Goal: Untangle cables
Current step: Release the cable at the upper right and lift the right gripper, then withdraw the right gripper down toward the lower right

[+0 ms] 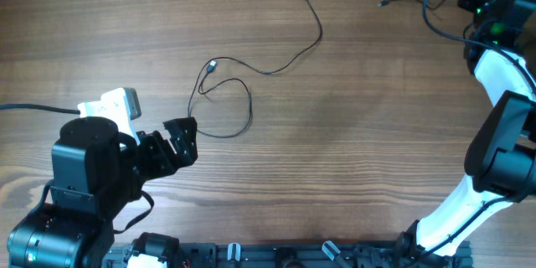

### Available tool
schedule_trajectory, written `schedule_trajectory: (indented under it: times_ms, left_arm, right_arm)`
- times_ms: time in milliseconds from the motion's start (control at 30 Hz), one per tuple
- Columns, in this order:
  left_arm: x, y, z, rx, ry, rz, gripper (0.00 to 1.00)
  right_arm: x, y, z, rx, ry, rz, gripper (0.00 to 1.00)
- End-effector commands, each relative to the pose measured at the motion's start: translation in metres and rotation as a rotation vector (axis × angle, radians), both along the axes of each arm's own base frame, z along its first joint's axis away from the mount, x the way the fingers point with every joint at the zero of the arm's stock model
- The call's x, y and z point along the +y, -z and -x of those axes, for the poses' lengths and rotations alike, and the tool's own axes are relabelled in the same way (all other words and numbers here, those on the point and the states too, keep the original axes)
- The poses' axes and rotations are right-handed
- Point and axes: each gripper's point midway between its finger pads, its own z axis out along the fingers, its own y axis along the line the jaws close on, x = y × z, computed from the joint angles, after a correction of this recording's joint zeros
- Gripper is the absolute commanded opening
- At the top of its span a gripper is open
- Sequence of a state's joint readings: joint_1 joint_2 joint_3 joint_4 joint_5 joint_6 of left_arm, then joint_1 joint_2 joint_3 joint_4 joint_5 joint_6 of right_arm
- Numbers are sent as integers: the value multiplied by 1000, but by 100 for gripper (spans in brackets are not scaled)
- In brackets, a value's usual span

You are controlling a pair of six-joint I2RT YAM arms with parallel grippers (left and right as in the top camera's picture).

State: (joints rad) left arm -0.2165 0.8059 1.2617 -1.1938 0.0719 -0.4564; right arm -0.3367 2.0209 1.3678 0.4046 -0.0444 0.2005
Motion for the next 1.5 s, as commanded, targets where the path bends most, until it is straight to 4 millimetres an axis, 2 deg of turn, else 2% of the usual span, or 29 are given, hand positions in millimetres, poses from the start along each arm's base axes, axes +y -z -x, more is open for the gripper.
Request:
schedule_trajectory:
  times_ms: [0,33,67,133,167,200,233,300,367,433,567,633,700,800,867,933,967,1033,1067,1133,1267,1467]
  left_arm:
    - [1,-1,0,-10,7,-16,100]
    - [1,-1,0,-10,7,-16,100]
    - [1,-1,0,-10,7,-16,100]
    - [1,-1,0,-10,7,-16,100]
    - [1,-1,0,-10,7,-16,100]
    - [1,-1,0,-10,7,-17,100]
    - [1,-1,0,-10,7,-16,100]
    - [1,-1,0,-10,7,-16,100]
    - [1,-1,0,-10,7,-16,100]
    - [1,-1,0,-10,7,-16,100]
    - [1,-1,0,-10,7,-16,100]
    - [1,-1,0,-10,7,-17,100]
    - [1,-1,0,-10,7,-16,100]
    - [1,-1,0,-10,7,-17,100]
    - [1,-1,0,-10,7,-16,100]
    - [1,-1,0,-10,7,-17,100]
    - [1,-1,0,-10,7,-16,100]
    - [1,-1,0,-10,7,-16,100]
    - [1,-1,0,-10,7,-16,100]
    - [1,-1,0,-10,7,-17,100]
    - [1,-1,0,-10,7,-16,100]
    - [1,-1,0,-10,7,-16,100]
  right_arm:
    - [-18,1,2,20,89,69,7]
    - [-18,7,3,42,89,58,7]
    - [-17,15,5,69,89,47,13]
    - [-19,28,8,114,102,38,40]
    - [-21,33,11,137,117,36,70]
    - [-24,39,15,165,140,37,87]
    - [-27,40,21,190,166,40,100]
    - [-33,31,31,212,207,47,100]
    - [-31,7,40,200,213,52,100]
    - [-26,-24,49,173,207,57,100]
    - [13,-110,75,60,70,46,100]
    - [34,-145,100,33,5,36,100]
    - [54,-176,137,25,-32,22,100]
    - [81,-201,187,10,-64,-85,100]
    - [102,-208,221,26,-97,-147,100]
    - [121,-211,247,41,-148,-175,100]
    - [135,-210,267,62,-189,-183,100]
    - [158,-205,298,100,-256,-213,100]
    - [168,-204,307,111,-296,-233,99]
    - [201,-190,334,179,-421,-320,100]
    - [233,-154,371,372,-534,-383,100]
    - [260,-127,405,541,-690,-331,100]
